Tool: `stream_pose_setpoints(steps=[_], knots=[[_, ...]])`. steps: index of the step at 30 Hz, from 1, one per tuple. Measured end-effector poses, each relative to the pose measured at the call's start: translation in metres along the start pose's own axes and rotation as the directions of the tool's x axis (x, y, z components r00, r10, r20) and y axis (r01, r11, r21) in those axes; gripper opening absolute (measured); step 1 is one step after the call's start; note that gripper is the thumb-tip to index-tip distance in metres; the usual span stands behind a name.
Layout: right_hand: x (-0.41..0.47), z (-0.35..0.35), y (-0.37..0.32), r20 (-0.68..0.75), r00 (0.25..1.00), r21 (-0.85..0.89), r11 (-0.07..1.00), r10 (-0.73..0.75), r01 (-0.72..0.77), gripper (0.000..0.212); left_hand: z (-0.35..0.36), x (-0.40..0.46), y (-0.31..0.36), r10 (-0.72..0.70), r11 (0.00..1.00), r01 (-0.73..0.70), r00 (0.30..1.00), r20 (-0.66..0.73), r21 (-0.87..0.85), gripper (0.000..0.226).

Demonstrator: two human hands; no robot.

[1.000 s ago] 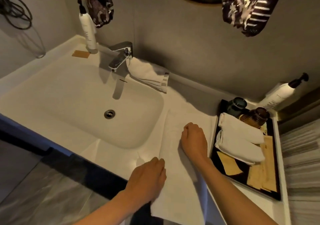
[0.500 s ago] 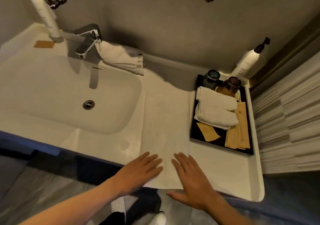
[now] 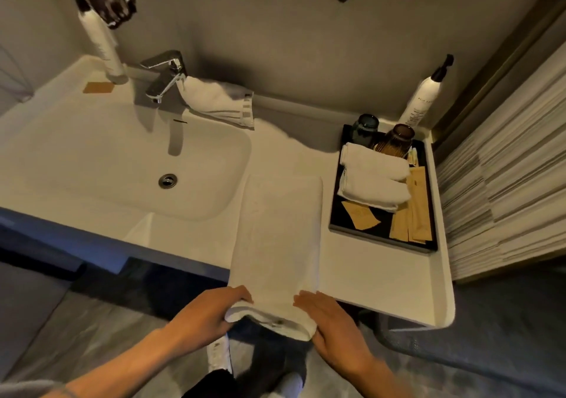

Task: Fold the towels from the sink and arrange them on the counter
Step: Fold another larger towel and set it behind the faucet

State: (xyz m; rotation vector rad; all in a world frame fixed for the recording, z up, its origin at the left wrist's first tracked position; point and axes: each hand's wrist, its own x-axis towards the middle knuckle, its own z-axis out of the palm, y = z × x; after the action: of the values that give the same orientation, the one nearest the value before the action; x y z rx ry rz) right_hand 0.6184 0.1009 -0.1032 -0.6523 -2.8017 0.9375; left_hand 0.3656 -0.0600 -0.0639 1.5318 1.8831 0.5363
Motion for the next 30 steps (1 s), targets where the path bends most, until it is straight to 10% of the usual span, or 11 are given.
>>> stream_pose_setpoints(steps=[8,17,22,25,27,30], knots=[[0.053,-0.066,-0.039,0.048,0.943,0.488,0.816,0.33,-0.31,0.015,-0.063,0.032,0.025,-0.179,0.913,0.091,0.965,-0.191,-0.397,0.012],[0.169,-0.087,-0.016,-0.223,0.813,0.448,0.797,0.538,-0.405,0.042,-0.106,0.151,-0.012,-0.35,0.819,0.153,0.897,-0.27,-0.553,0.025],[0.194,-0.074,-0.02,-0.185,0.596,0.648,0.552,0.782,-0.524,0.022,-0.115,0.188,-0.022,-0.616,0.644,0.262,0.735,-0.283,-0.719,0.031],[0.188,-0.058,-0.045,-0.526,0.654,0.339,0.84,0.543,-0.424,0.023,-0.111,0.168,-0.016,-0.179,0.97,0.054,0.819,-0.545,-0.238,0.024],[0.197,-0.043,-0.04,-0.497,0.829,0.022,0.959,0.255,-0.282,0.025,-0.099,0.163,-0.02,0.29,0.956,-0.249,0.885,-0.364,0.157,0.027],[0.216,-0.032,-0.019,-0.329,0.932,-0.212,0.95,0.152,-0.23,0.022,-0.079,0.174,-0.053,0.38,0.872,-0.342,0.924,-0.043,0.35,0.044]])
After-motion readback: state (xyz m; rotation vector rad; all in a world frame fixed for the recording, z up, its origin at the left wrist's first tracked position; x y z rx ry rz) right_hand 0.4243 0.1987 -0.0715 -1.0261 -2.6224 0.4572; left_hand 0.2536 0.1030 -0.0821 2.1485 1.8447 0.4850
